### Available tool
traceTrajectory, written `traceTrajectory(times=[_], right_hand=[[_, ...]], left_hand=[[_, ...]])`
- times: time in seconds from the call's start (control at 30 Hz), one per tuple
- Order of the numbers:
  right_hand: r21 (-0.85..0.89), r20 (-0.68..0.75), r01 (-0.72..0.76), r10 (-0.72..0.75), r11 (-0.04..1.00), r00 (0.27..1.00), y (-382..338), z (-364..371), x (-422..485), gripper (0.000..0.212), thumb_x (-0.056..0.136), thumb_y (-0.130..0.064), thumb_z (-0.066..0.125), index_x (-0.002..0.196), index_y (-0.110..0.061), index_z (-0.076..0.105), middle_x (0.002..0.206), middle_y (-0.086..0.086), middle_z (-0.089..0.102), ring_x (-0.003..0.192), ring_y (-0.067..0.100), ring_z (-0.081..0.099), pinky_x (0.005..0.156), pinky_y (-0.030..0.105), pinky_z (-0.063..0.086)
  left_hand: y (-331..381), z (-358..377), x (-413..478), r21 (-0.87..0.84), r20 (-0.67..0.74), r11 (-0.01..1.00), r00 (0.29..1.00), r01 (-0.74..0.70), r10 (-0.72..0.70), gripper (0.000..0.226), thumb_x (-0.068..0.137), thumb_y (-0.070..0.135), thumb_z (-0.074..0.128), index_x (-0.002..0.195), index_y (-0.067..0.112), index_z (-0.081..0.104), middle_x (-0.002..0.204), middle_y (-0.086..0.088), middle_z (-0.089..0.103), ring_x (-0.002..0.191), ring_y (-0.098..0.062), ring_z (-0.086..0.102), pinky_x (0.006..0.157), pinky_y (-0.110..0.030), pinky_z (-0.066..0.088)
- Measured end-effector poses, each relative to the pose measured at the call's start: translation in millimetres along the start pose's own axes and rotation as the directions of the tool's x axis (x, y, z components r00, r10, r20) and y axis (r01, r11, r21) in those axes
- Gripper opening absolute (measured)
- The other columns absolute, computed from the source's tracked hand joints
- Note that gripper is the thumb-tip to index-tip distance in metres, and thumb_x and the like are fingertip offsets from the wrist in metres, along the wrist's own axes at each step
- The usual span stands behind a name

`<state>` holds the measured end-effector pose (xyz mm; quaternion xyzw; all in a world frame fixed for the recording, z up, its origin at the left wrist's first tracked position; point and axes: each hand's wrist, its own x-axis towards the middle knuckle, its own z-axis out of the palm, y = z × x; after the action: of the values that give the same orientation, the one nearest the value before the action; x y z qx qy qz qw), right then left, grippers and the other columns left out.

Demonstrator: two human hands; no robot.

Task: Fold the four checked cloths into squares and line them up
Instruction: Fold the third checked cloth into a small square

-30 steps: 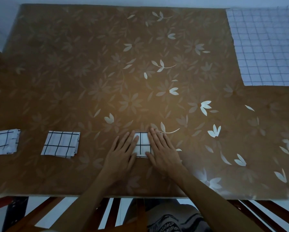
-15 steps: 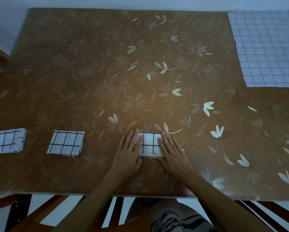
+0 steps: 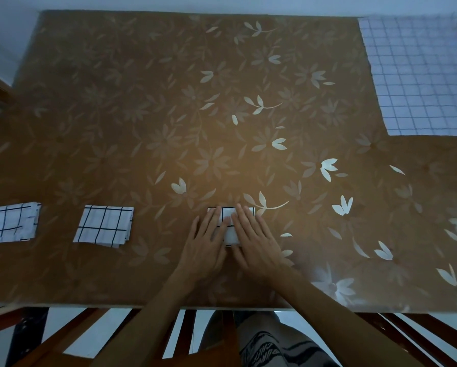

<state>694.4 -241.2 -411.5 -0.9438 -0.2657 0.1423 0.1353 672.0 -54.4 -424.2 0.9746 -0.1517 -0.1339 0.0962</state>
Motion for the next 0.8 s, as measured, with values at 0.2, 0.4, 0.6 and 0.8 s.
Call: traceTrajectory(times=[0.2, 0.4, 0.6, 0.8], right_hand=[[-0.049, 0.075, -0.050, 0.053, 0.998, 0.996, 6, 14, 6, 0.065, 0.104, -0.048, 0.020, 0.158, -0.013, 0.009, 0.166, 0.007, 0.006, 0.153, 0.019, 0.002, 0.124, 0.045, 0.015], [-0.126, 0.078, -0.102, 0.112, 0.987, 0.991, 24, 3, -11, 0.074, 0.102, -0.058, 0.025, 0.158, -0.011, 0.014, 0.165, 0.008, 0.009, 0.153, 0.022, 0.008, 0.125, 0.044, 0.010], [0.037, 0.128, -0.153, 0.147, 0.987, 0.981, 19, -31, -18, 0.076, 0.096, -0.053, 0.005, 0.155, -0.010, 0.027, 0.165, 0.007, 0.017, 0.152, 0.023, 0.014, 0.123, 0.040, 0.013], [0.142, 0.056, -0.246, 0.240, 0.959, 0.969, 32, -76, -49, 0.052, 0.098, -0.024, 0.046, 0.148, -0.011, 0.038, 0.147, 0.009, 0.047, 0.113, 0.033, 0.058, 0.090, 0.037, 0.046]], left_hand=[[1, 10, 1, -0.023, -0.026, 0.997, 0.997, 0.077, -0.077, 0.065, 0.101, 0.047, 0.027, 0.157, 0.015, 0.015, 0.165, -0.009, 0.016, 0.154, -0.023, 0.012, 0.120, -0.053, 0.016], [-1, -1, -6, 0.011, 0.030, 0.996, 0.995, 0.094, -0.094, 0.066, 0.103, 0.050, 0.005, 0.159, 0.015, 0.008, 0.167, -0.005, 0.005, 0.154, -0.018, 0.003, 0.121, -0.053, 0.017], [23, -30, 2, -0.069, 0.005, 0.984, 0.986, 0.166, -0.166, 0.061, 0.100, 0.043, 0.021, 0.142, 0.010, 0.049, 0.157, -0.016, 0.036, 0.147, -0.031, 0.031, 0.118, -0.055, 0.025], [55, -72, 15, -0.127, -0.019, 0.978, 0.985, 0.166, -0.170, 0.030, 0.096, 0.022, 0.049, 0.120, 0.012, 0.064, 0.127, -0.008, 0.057, 0.116, -0.027, 0.054, 0.095, -0.039, 0.046]])
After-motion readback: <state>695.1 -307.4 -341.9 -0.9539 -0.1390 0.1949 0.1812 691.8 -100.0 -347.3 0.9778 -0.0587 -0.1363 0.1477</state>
